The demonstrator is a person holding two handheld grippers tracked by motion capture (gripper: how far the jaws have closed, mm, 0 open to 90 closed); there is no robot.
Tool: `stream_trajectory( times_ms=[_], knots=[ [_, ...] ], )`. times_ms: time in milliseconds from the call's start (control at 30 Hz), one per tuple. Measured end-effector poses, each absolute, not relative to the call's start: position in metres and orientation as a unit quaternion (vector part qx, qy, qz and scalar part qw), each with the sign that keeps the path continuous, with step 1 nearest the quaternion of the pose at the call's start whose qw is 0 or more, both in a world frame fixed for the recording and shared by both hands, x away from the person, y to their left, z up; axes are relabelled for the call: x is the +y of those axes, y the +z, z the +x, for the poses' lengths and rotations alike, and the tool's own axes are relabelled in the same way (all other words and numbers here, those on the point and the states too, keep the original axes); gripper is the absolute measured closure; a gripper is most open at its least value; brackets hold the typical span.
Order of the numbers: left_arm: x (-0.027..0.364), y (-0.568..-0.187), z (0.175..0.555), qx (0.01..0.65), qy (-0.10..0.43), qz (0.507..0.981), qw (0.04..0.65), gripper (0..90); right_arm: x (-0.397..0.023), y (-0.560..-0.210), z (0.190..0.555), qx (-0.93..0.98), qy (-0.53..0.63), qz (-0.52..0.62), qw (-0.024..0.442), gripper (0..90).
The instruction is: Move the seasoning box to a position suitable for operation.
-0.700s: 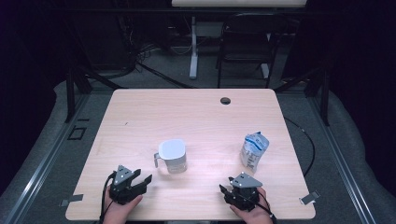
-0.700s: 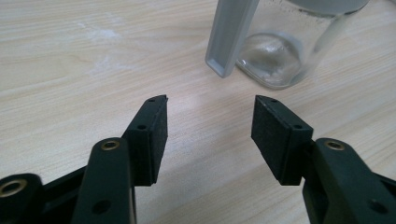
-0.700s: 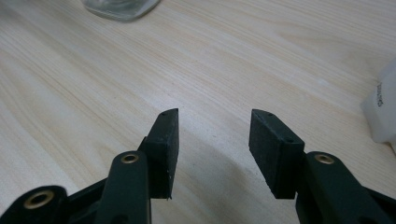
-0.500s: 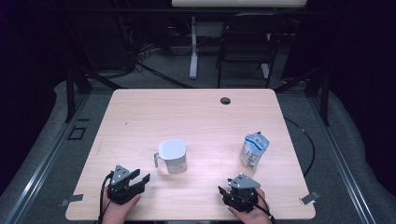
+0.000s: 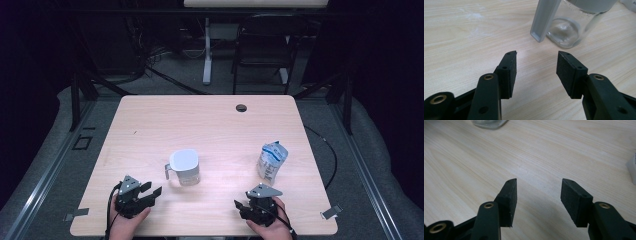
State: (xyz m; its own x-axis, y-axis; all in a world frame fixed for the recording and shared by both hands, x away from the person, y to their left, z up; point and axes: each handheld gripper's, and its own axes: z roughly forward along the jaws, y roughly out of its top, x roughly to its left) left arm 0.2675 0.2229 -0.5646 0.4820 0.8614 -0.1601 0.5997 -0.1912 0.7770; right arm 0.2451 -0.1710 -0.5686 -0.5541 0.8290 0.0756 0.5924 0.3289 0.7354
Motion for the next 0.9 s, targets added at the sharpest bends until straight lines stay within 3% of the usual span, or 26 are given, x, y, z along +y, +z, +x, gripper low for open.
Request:
stream_trajectory(
  times_ms=[67,133,600,800,900],
  knots=[
    [0.223,-0.564,0.268,0.482,0.158,0.756,0.415,50.4,-0.171,-0.567,0.245,0.799,0.372,0.445,0.157,47.4],
    [0.222,-0.563,0.267,0.479,0.150,0.759,0.416,49.0,-0.172,-0.563,0.243,0.798,0.381,0.443,0.148,54.3],
    [0.217,-0.557,0.266,0.475,0.150,0.757,0.423,47.9,-0.180,-0.557,0.244,0.798,0.380,0.448,0.132,54.8],
    [0.212,-0.556,0.270,0.467,0.150,0.765,0.417,47.8,-0.186,-0.552,0.242,0.788,0.399,0.430,0.185,59.5],
    [0.211,-0.555,0.272,0.463,0.155,0.767,0.416,47.6,-0.190,-0.552,0.246,0.790,0.402,0.440,0.143,60.9]
  ],
)
